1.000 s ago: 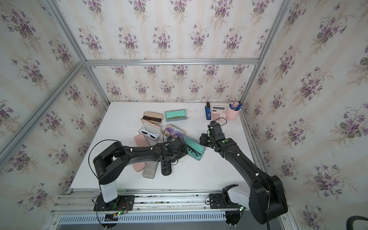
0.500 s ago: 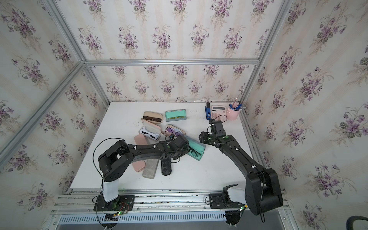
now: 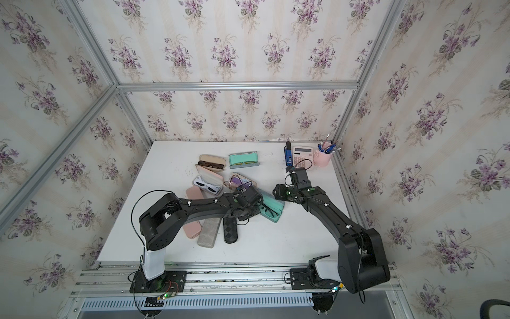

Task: Close the glasses case
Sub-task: Close the glasses case at the center of the board.

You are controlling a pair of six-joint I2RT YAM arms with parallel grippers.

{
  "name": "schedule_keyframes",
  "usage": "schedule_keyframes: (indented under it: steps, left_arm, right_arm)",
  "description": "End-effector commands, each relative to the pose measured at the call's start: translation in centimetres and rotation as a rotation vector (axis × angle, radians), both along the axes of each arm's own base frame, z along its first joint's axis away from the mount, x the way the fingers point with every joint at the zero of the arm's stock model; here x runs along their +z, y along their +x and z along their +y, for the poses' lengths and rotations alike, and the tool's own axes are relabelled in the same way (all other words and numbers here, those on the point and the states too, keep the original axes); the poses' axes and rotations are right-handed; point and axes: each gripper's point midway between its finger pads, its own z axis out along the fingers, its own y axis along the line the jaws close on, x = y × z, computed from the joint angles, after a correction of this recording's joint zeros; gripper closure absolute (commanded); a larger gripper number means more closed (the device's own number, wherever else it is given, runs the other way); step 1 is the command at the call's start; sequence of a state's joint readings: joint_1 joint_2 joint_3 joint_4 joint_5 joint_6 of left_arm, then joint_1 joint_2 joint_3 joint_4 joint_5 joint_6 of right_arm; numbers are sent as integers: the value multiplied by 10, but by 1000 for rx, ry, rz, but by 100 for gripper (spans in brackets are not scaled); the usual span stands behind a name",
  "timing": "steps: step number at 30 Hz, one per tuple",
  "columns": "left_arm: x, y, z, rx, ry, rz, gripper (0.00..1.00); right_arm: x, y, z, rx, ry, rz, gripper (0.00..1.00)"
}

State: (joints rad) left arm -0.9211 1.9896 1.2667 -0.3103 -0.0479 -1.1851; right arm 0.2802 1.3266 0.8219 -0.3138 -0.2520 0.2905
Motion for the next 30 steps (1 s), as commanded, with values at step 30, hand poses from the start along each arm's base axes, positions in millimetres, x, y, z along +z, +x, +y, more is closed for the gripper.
schedule_keyframes:
  steps: [30]
  left_arm:
    - [-30,-30,34,-107,217,172,70]
  right_arm:
    - [-23,-35,25,86,279,43,46]
